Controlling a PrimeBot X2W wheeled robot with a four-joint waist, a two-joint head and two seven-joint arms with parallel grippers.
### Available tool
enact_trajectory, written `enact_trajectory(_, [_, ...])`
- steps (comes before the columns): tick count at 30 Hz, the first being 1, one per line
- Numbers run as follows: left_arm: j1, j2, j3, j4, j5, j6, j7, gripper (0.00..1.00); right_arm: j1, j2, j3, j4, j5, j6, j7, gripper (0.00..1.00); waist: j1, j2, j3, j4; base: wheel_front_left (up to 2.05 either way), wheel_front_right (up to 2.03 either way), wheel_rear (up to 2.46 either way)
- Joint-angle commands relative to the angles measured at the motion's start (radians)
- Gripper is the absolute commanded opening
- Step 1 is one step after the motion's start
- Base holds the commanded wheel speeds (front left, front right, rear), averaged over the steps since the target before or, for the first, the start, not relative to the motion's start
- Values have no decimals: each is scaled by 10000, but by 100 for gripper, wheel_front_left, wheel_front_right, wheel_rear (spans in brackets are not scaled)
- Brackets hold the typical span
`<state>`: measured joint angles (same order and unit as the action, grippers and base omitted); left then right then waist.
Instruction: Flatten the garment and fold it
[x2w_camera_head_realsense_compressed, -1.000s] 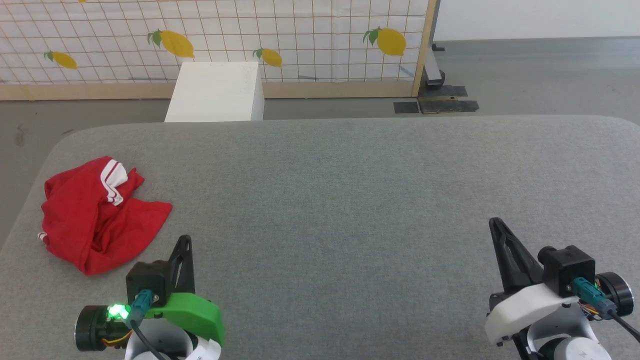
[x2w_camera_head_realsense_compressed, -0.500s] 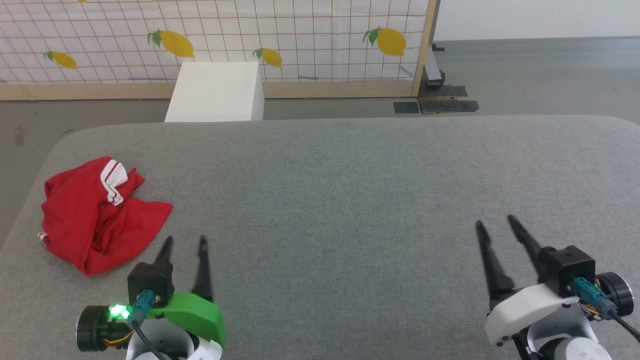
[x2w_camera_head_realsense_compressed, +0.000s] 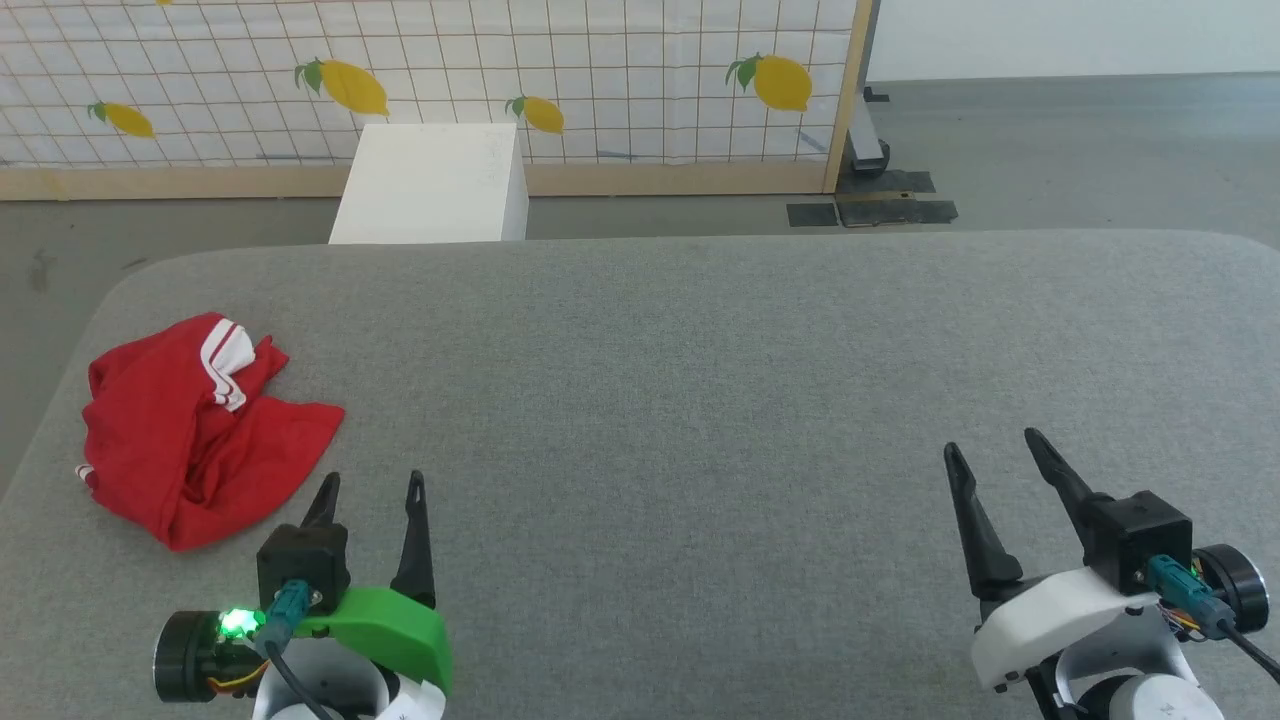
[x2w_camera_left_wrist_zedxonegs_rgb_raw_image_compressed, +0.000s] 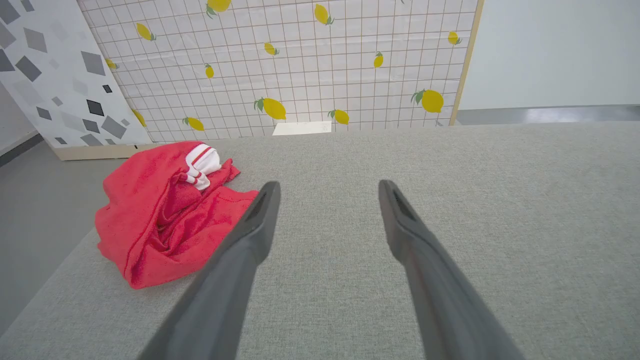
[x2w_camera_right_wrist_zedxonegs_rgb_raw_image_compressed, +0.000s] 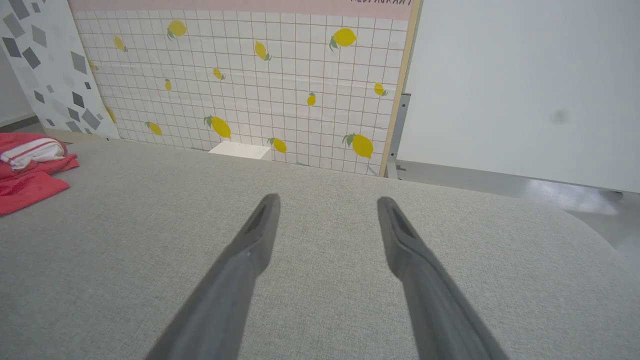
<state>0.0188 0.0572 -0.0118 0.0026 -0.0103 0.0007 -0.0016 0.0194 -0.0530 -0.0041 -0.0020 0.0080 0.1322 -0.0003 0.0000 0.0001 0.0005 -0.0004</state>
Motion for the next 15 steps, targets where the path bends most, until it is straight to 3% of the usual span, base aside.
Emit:
enact_trajectory(1, [-36,33,0,19,-17,-21,-33,100,-38,-2,-9,-11,-16,-2,-81,100,0,-1,0,1,0,0,0])
enact_trajectory(15, [-62,85,-57,20,-47,-10,-20,100,-95,-22,95,-18,217,-4,-160,100,0,-1,10,8,0,0,0])
